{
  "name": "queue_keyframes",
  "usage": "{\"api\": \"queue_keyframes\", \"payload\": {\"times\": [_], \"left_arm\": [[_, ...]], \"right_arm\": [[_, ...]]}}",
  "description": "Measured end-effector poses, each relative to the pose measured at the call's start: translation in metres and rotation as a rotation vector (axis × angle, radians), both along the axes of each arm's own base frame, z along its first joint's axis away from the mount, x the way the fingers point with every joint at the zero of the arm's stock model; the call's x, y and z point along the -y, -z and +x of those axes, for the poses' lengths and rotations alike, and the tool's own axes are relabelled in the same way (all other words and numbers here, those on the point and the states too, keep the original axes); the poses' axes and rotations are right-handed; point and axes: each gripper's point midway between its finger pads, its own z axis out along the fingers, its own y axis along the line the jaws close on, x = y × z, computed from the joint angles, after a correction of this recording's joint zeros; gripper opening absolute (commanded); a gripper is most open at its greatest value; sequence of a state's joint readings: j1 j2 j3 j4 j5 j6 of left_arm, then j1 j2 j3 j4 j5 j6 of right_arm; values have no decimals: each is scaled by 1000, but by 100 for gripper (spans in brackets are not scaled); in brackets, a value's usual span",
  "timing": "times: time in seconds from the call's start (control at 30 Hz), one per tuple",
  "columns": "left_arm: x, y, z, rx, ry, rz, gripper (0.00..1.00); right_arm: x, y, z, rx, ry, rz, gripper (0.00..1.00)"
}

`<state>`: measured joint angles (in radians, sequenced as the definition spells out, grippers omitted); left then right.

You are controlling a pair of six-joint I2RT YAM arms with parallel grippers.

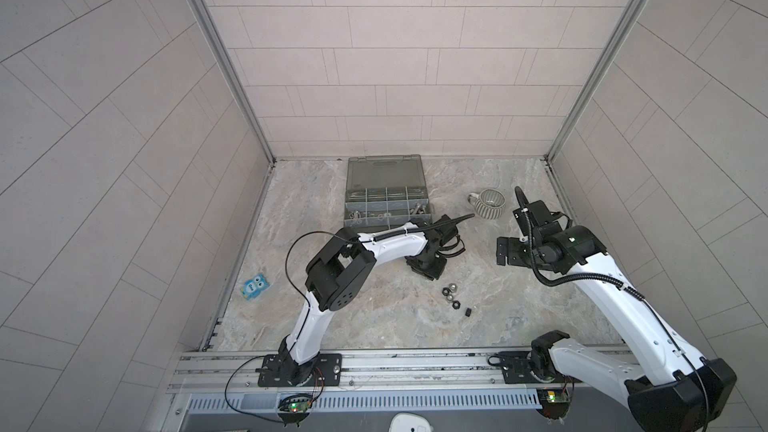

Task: Sort the screws and nuts into containers
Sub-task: 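Close the left gripper on the silver nut and lift it, then carry the nut over the box with the left gripper while the right arm follows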

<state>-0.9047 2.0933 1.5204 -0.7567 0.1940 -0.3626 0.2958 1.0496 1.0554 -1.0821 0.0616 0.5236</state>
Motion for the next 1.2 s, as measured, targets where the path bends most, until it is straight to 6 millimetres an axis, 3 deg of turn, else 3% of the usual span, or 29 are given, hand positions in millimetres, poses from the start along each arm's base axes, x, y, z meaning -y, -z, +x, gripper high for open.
{"api": "queue_keyframes", "payload": {"times": [0.23, 0.43, 0.67, 0.83, 1.2], "left_arm": [[-2, -1, -2, -1, 19, 7, 25], [-16, -3, -9, -28, 37, 64, 25], [-21, -38, 4, 8, 42, 43, 25], [-35, -66, 42, 53, -13, 3, 25], [-118, -114, 155, 192, -243, -21, 25]], "right_arm": [[0, 4, 2, -16, -1, -6, 99], [-2, 4, 7, -21, -7, -5, 99], [-5, -7, 16, 17, -9, 6, 99], [-10, -12, 27, 34, -13, 21, 99], [-23, -26, 57, 78, -24, 52, 99]]}}
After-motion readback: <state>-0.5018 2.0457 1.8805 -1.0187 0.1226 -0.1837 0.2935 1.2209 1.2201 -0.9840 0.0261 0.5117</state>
